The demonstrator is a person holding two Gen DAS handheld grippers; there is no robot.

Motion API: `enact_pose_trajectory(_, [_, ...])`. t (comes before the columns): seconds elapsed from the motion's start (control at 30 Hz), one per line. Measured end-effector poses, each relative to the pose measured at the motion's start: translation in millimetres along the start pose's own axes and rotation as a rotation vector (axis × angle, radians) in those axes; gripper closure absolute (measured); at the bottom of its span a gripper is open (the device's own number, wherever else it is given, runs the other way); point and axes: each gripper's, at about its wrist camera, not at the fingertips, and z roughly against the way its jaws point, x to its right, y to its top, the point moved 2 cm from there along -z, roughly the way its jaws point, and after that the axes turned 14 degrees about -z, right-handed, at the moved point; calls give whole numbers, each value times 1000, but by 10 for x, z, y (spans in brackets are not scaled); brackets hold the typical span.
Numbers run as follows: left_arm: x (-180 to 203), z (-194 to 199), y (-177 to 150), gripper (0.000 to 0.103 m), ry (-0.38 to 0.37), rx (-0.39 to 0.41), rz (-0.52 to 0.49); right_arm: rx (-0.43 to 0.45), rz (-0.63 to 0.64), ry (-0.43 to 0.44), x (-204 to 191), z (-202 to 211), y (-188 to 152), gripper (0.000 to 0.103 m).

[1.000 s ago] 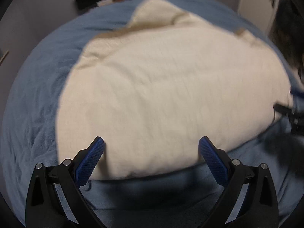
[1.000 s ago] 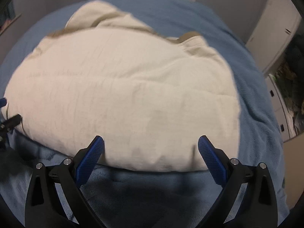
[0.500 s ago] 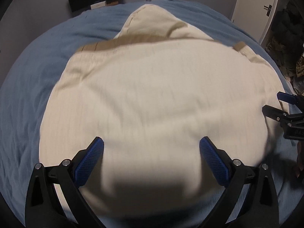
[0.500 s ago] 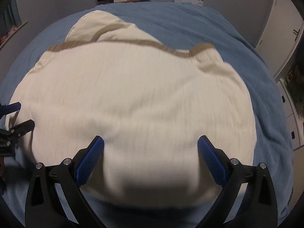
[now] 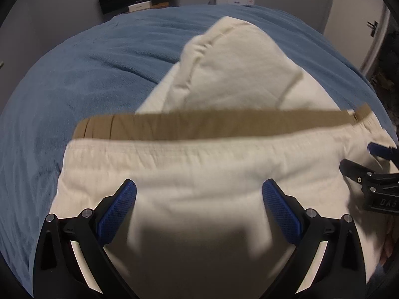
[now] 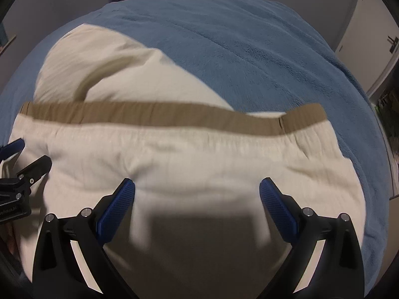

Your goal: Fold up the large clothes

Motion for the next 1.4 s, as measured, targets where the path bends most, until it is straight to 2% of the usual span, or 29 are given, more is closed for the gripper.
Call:
enact_pose_trajectory(0.13, [-27, -163, 53, 5, -7, -23, 19, -7, -15, -5, -37, -150, 94, 7])
enact_pose_trajectory(0.33, [-25, -186, 10, 5, -17, -4, 30, -15, -24, 32, 10, -205, 99, 7])
enact_pose_trajectory(0.57, [-8, -137, 2, 5, -17, -12, 29, 40, -45, 77, 170, 122, -21, 7])
enact_pose_trajectory(0.63, [8, -115, -3, 5, -14, -16, 29, 47, -29, 50, 254, 177, -73, 7])
enact_pose_trajectory(0.73, [-62, 72, -20, 6, 1, 35, 62, 62, -54, 51, 504, 274, -122, 7])
enact_pose_trajectory(0.8, [-143, 237, -96, 6, -24, 77, 94, 65, -89, 50, 679, 313, -98, 7])
enact_pose_trajectory(0.87, [-221, 246, -172, 6, -10, 58, 99, 54, -112, 41, 796, 276, -93, 7])
enact_pose_trajectory(0.93, [-358, 164, -292, 5, 17, 3, 116, 39, -140, 38, 921, 211, -79, 7])
enact_pose_trajectory(1.0, [-558, 137, -394, 5, 3, -29, 186, 47, -157, 18, 1016, 188, -54, 7])
enact_pose_trajectory(1.07, [-691, 262, -446, 7, 16, -20, 248, 45, -185, 7, 1057, 237, -58, 7])
enact_pose_trajectory(1.1, [-716, 343, -463, 7, 6, -2, 267, 65, -190, 23, 1071, 439, -133, 7])
enact_pose_trajectory(1.17, [-694, 657, -528, 7, -11, 66, 291, 84, -181, 32, 1049, 550, -173, 7])
enact_pose_trajectory(1.3, [-353, 1191, -736, 6, 15, 127, 218, 178, -149, 66, 943, 1134, -478, 7])
enact_pose_trajectory(1.4, [12, 1550, -1057, 6, -3, 147, 164, 223, -140, 94, 854, 1498, -775, 7])
